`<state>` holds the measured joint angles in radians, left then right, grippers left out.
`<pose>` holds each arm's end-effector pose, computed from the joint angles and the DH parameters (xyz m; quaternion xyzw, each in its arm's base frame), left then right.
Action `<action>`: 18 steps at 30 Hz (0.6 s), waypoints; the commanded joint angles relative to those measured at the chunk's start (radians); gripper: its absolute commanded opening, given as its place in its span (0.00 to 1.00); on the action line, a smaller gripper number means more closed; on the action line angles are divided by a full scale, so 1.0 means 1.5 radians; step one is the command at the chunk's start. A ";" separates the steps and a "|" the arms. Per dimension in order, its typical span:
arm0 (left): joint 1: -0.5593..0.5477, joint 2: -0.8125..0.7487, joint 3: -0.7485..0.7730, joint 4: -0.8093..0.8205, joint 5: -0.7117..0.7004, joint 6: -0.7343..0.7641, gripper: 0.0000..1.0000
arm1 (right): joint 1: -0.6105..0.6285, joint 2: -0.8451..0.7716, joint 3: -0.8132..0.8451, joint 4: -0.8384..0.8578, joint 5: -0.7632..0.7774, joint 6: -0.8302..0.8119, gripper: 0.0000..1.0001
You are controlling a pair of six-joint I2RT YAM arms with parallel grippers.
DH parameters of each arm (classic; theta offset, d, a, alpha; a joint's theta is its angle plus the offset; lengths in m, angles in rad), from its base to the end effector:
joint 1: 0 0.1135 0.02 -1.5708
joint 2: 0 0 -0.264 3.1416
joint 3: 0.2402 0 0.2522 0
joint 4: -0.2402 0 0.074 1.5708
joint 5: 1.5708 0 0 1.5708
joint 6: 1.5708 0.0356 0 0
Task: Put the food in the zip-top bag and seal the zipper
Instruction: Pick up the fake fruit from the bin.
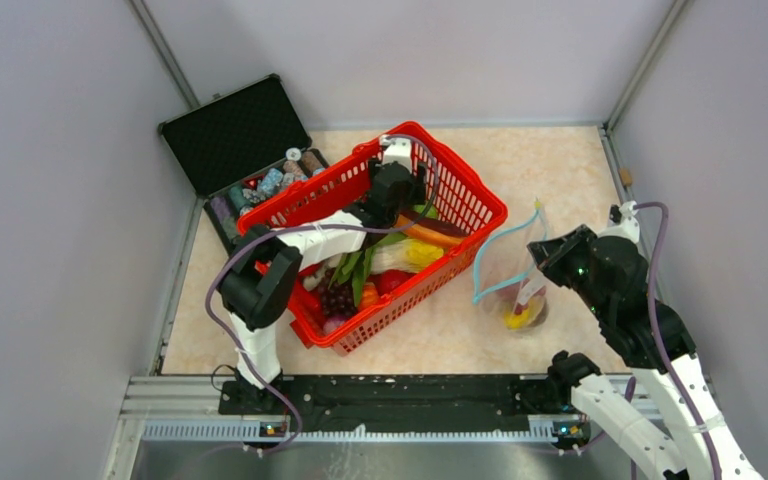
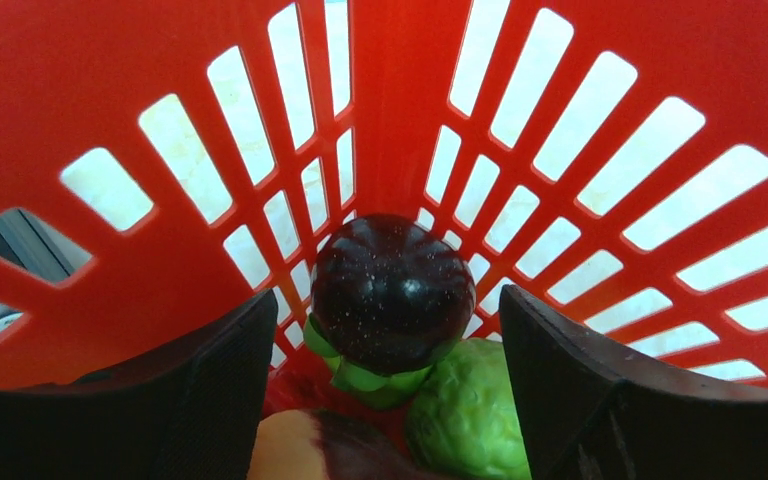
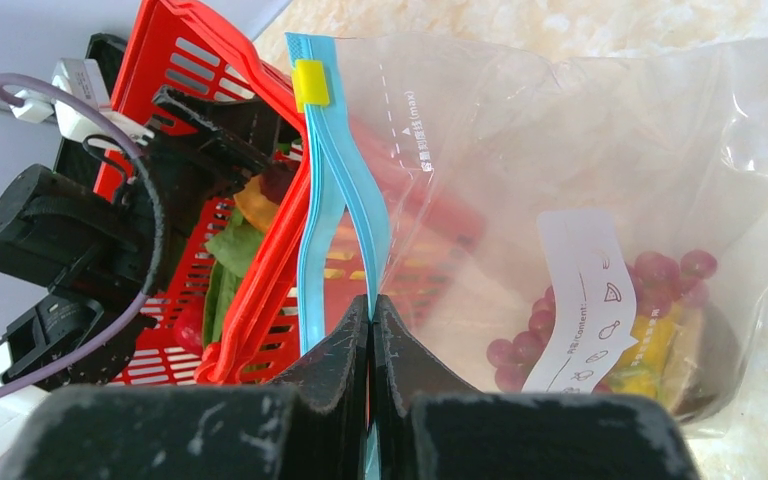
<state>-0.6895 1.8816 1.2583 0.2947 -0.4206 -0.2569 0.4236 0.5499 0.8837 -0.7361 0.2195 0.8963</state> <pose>0.3452 -0.2658 0.2362 0.0520 0.8029 -0.1083 0.5839 0.1005 0.0368 0.3458 0.2529 0.7919 0.2639 0.4891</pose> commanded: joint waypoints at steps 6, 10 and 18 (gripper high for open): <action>0.001 0.043 0.044 0.013 -0.037 -0.021 0.82 | 0.005 -0.006 0.029 0.008 0.010 -0.015 0.01; 0.000 0.054 0.044 0.009 -0.047 -0.021 0.81 | 0.006 -0.007 0.029 0.006 0.010 -0.015 0.01; 0.001 0.070 0.065 -0.003 -0.035 -0.016 0.59 | 0.005 -0.011 0.033 0.001 0.012 -0.015 0.01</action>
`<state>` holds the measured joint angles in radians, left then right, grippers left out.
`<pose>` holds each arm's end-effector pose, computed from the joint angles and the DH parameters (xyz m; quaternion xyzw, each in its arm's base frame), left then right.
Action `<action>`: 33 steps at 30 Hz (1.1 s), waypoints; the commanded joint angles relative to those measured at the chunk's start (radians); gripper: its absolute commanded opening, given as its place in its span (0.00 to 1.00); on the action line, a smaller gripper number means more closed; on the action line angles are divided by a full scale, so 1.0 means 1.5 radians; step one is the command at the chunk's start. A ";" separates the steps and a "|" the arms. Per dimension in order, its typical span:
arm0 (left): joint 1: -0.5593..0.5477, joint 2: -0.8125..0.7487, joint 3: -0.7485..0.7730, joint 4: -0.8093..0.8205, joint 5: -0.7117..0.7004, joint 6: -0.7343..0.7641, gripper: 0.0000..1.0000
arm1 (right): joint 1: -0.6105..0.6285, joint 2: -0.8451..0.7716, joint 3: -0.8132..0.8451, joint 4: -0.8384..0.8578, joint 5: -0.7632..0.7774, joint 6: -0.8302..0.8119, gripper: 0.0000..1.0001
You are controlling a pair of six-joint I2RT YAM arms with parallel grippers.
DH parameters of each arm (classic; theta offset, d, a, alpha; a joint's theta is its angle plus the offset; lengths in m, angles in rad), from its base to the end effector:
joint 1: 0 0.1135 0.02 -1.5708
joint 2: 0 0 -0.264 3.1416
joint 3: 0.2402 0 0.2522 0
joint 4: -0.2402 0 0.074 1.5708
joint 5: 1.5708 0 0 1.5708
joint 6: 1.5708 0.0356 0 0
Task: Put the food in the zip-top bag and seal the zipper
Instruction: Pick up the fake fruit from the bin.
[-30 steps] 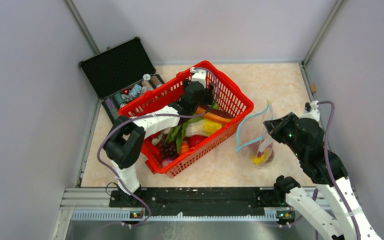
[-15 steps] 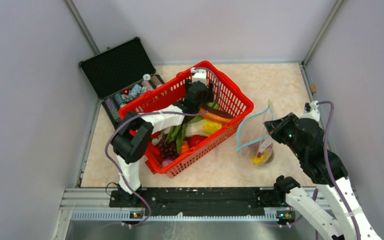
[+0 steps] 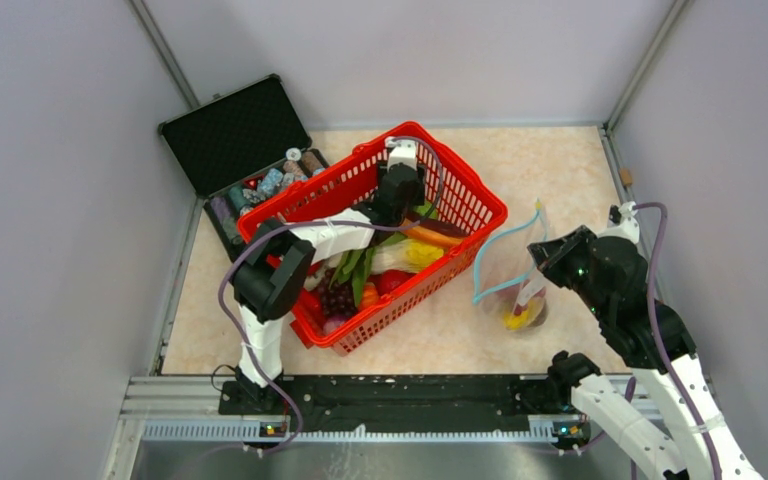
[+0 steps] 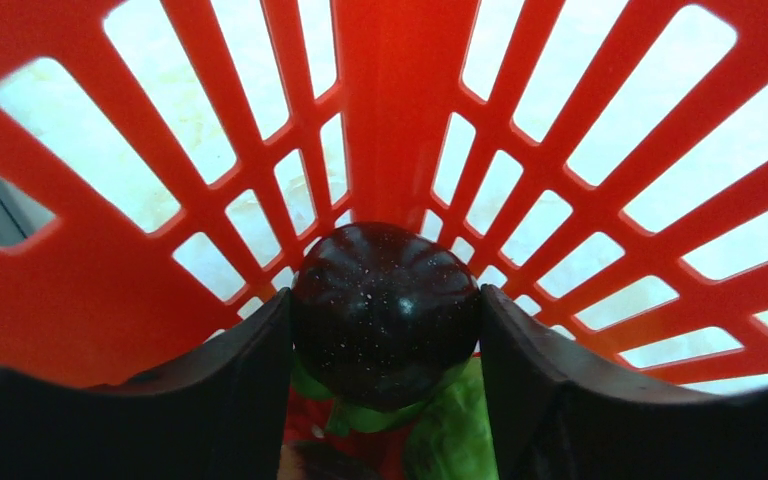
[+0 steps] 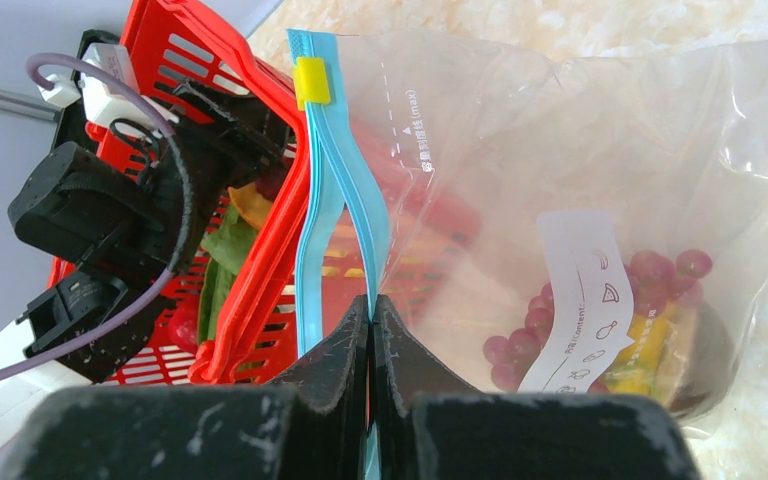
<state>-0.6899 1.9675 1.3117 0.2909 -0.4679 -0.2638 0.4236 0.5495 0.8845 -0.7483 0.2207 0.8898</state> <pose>0.3585 -0.2750 0.2174 0.0409 0.8109 -0.0835 0.5777 0.0999 0.0365 0.3449 0.2508 0.7956 0.2589 0.4869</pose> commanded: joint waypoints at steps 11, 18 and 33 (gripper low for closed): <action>-0.004 -0.140 -0.038 0.000 0.096 0.007 0.03 | 0.005 -0.019 0.033 0.005 0.018 -0.010 0.01; -0.003 -0.199 -0.051 -0.017 0.111 0.021 0.00 | 0.005 -0.018 0.030 0.009 0.013 -0.007 0.01; -0.021 -0.389 -0.102 0.026 0.519 -0.054 0.00 | 0.006 -0.011 0.024 0.023 0.012 -0.004 0.01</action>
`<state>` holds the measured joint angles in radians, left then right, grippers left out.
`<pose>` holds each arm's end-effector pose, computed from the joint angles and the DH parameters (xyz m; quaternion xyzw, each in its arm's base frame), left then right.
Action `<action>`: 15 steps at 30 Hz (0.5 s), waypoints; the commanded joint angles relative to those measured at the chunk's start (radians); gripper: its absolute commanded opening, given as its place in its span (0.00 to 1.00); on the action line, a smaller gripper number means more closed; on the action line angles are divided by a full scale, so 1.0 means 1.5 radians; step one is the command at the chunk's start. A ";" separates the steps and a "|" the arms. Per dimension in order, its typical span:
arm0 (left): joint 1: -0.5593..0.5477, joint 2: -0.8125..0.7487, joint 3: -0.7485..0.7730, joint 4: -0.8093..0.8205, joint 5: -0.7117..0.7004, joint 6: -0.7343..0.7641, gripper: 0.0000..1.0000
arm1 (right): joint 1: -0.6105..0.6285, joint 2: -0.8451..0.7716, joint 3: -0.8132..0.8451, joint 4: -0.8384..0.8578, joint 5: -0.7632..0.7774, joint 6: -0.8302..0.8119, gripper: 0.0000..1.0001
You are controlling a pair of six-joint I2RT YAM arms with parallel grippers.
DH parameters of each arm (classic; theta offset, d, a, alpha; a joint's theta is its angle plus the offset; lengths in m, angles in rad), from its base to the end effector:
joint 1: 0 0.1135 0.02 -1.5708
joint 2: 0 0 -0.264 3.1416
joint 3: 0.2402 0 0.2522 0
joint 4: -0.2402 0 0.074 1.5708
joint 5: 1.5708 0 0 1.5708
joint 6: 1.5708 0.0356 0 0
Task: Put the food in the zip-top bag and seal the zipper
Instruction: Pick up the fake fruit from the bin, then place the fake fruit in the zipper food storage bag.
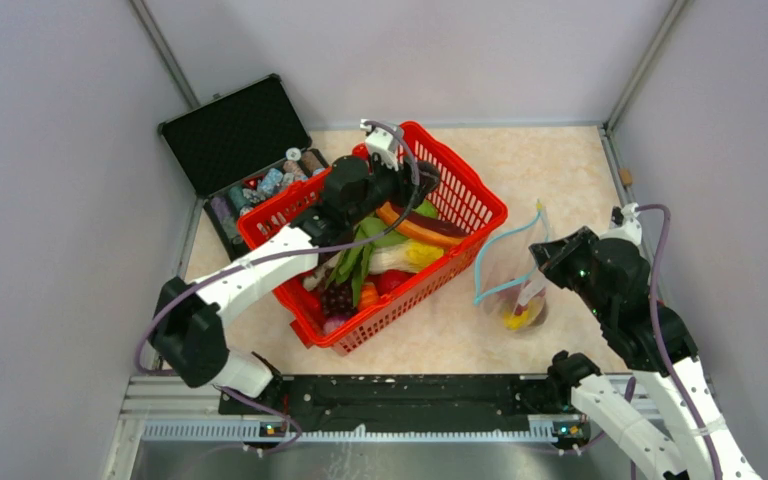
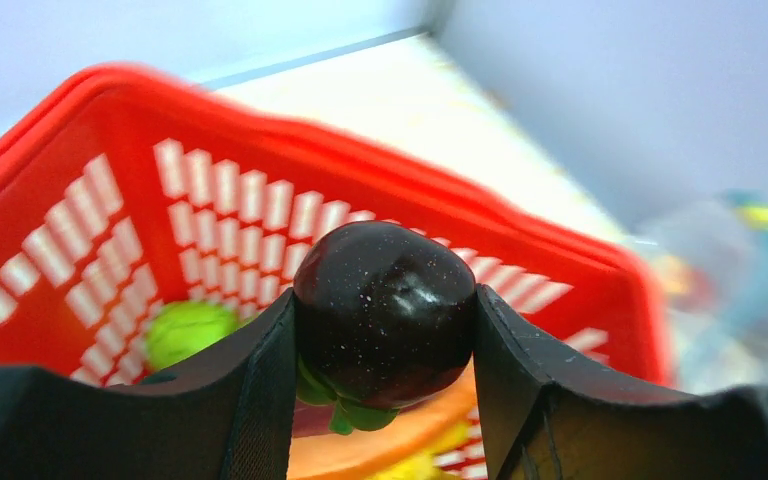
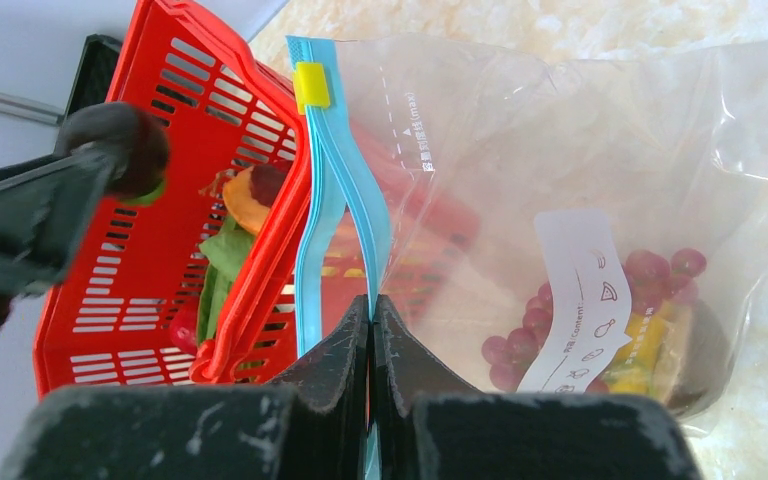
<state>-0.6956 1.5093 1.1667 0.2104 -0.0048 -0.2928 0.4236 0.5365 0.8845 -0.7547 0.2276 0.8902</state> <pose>0.2790 -0.2327 0.3368 0.1489 0.7374 -0.3109 0.5809 0.0969 0.0349 0.3454 0.2526 0.7930 0.2584 0.4904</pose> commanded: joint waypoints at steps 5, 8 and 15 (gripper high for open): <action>-0.075 -0.101 0.003 0.074 0.326 0.005 0.00 | 0.006 0.010 0.021 0.038 0.002 -0.001 0.01; -0.115 -0.090 0.010 0.050 0.346 0.040 0.00 | 0.005 0.013 0.018 0.047 -0.004 0.003 0.01; -0.163 -0.053 0.031 0.034 0.382 0.057 0.00 | 0.005 0.005 0.022 0.043 -0.004 0.009 0.01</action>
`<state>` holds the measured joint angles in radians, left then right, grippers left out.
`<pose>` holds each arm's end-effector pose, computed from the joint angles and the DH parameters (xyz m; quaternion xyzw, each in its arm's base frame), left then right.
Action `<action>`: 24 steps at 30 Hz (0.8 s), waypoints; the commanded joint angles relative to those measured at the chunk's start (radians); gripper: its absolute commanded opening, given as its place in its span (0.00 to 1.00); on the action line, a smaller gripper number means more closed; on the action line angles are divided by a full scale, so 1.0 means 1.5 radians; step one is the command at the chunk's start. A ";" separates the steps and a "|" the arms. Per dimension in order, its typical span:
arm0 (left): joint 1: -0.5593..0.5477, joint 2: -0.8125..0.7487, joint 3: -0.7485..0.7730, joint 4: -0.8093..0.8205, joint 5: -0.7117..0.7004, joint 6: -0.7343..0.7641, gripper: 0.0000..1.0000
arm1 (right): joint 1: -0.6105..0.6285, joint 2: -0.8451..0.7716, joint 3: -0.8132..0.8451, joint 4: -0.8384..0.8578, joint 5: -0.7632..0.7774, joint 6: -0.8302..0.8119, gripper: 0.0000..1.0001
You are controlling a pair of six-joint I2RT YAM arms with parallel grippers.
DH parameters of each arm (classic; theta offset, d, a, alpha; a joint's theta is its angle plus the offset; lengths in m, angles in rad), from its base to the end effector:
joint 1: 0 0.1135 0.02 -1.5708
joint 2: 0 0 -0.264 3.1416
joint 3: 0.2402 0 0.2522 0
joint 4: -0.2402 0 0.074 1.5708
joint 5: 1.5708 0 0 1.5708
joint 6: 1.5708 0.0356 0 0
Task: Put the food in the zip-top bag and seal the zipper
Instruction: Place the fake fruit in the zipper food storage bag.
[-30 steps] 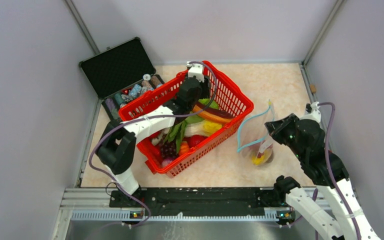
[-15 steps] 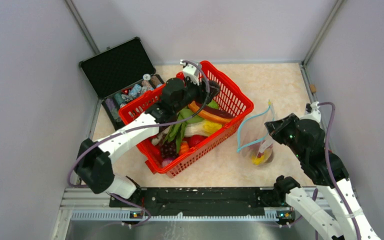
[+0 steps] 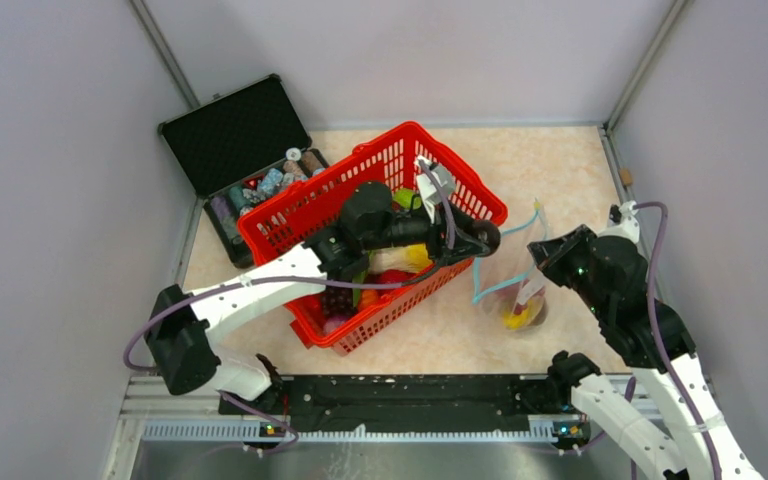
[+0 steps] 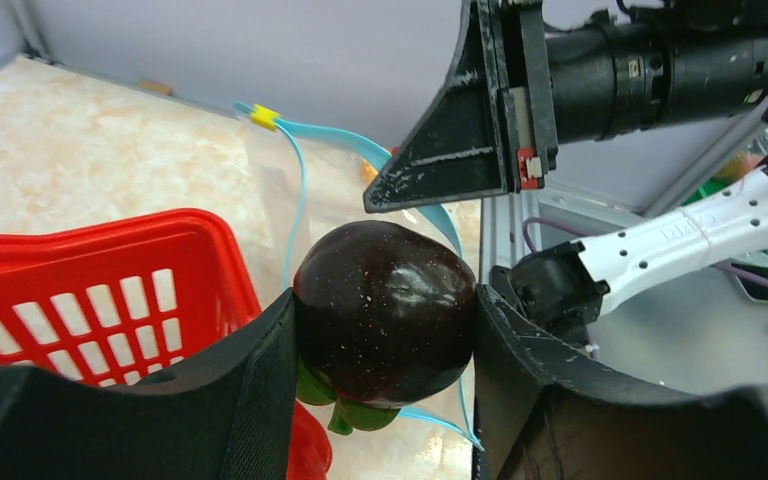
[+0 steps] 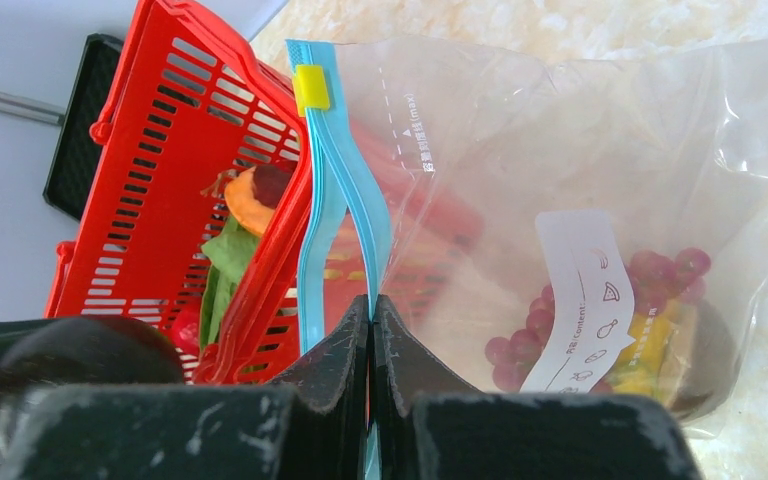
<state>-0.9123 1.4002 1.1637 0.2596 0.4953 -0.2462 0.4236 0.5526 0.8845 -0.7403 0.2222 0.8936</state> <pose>0.1902 -0.2735 0.3770 0.3872 0.5830 -0.5229 0.4865 0.1009 0.0369 0.3454 0.2526 0.7936 0.2607 0.4882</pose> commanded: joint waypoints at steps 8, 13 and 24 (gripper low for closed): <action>-0.053 0.094 0.100 -0.060 -0.012 0.026 0.00 | 0.005 -0.016 0.023 0.031 -0.009 0.013 0.01; -0.072 0.144 0.166 -0.144 -0.013 0.059 0.03 | 0.005 -0.024 0.034 0.028 -0.013 0.018 0.01; -0.096 0.214 0.264 -0.234 -0.123 0.046 0.24 | 0.005 -0.029 0.042 0.031 -0.018 0.022 0.02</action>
<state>-1.0542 1.7046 1.4811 -0.0708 0.3843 -0.1665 0.4236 0.5251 0.8860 -0.7414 0.2081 0.9138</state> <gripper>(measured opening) 0.579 0.014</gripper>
